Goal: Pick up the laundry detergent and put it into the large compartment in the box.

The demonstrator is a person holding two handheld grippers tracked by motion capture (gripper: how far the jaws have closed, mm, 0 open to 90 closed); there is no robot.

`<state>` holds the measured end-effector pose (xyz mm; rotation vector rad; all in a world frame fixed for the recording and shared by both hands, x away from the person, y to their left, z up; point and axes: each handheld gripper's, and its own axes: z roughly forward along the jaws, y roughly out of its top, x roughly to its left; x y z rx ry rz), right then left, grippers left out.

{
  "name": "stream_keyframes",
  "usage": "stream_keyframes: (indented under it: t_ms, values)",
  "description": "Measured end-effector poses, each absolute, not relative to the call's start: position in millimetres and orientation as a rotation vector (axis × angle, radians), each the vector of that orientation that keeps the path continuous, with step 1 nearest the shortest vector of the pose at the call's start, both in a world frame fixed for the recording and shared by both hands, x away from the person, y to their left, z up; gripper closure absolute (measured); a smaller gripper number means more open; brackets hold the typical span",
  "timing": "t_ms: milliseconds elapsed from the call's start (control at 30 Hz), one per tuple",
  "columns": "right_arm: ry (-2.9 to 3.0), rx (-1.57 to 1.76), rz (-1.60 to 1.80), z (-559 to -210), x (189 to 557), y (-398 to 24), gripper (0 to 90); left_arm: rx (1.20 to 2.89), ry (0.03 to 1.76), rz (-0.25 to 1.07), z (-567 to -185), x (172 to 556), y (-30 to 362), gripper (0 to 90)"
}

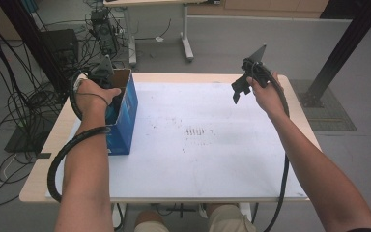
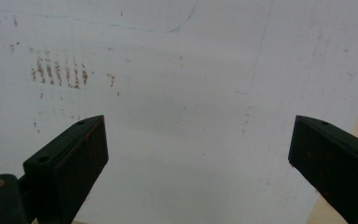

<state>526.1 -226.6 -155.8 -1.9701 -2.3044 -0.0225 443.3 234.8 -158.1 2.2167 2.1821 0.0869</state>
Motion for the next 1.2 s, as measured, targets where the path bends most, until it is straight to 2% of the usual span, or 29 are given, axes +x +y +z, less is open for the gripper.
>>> stream_keyframes:
  t_ms: [1200]
  values:
    - [-2.303, -1.972, -0.028, -152.9, 525.7, -225.5, 4.5, 2.208, 2.178, 0.092, -158.2, 441.6, 236.4, 36.6]
